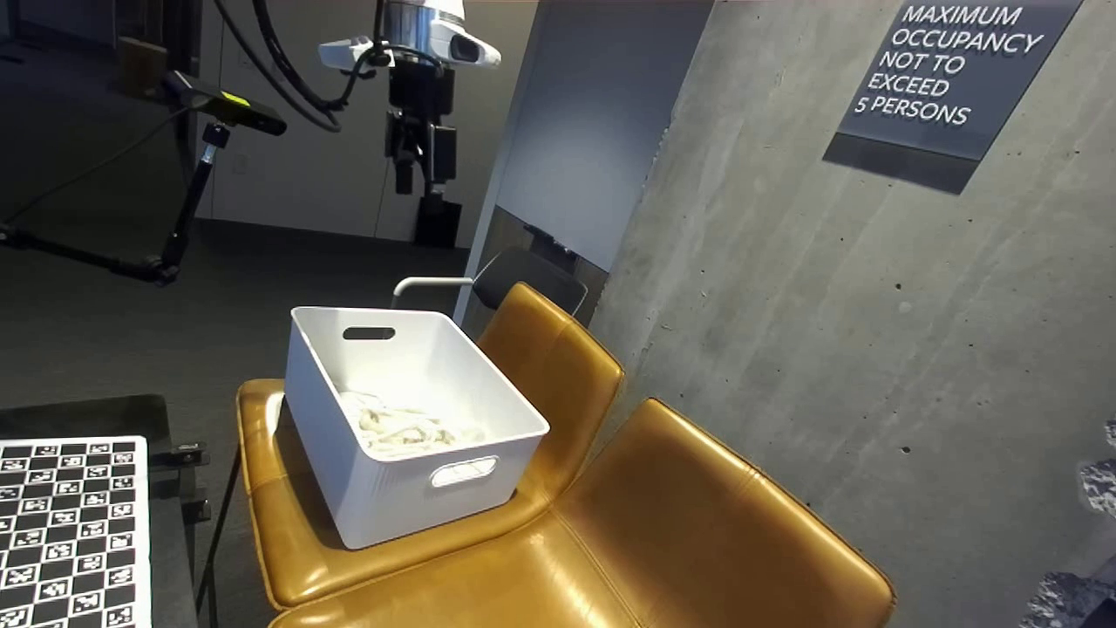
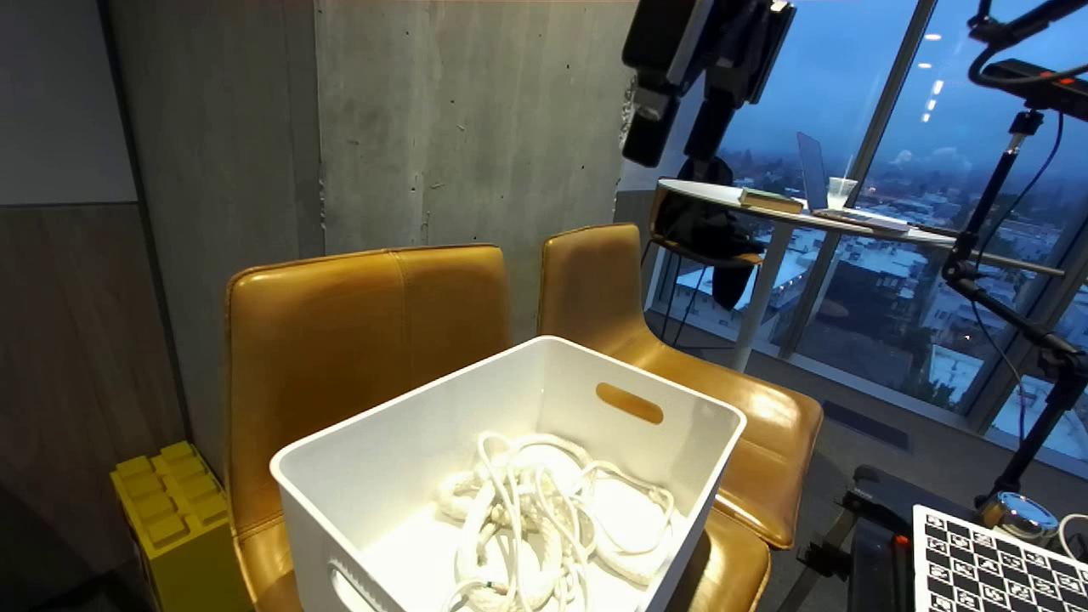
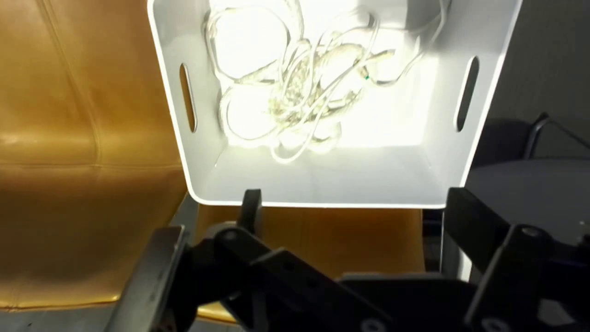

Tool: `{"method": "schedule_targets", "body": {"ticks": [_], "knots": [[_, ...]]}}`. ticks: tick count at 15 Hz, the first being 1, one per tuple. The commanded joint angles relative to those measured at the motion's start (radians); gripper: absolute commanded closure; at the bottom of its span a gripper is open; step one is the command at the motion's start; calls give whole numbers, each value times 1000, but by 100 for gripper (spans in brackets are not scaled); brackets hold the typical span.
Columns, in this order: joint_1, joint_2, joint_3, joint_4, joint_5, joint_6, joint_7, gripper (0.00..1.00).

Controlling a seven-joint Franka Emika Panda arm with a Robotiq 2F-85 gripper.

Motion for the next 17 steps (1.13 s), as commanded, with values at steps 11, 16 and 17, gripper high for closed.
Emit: {"method": "schedule_targets", "body": {"ticks": [11, 16, 17], "knots": [[-2, -56, -53, 7, 169, -192, -194, 0], [-1, -56, -53, 7, 169, -192, -194, 0], [-1, -56, -53, 7, 169, -192, -194, 0]]}}
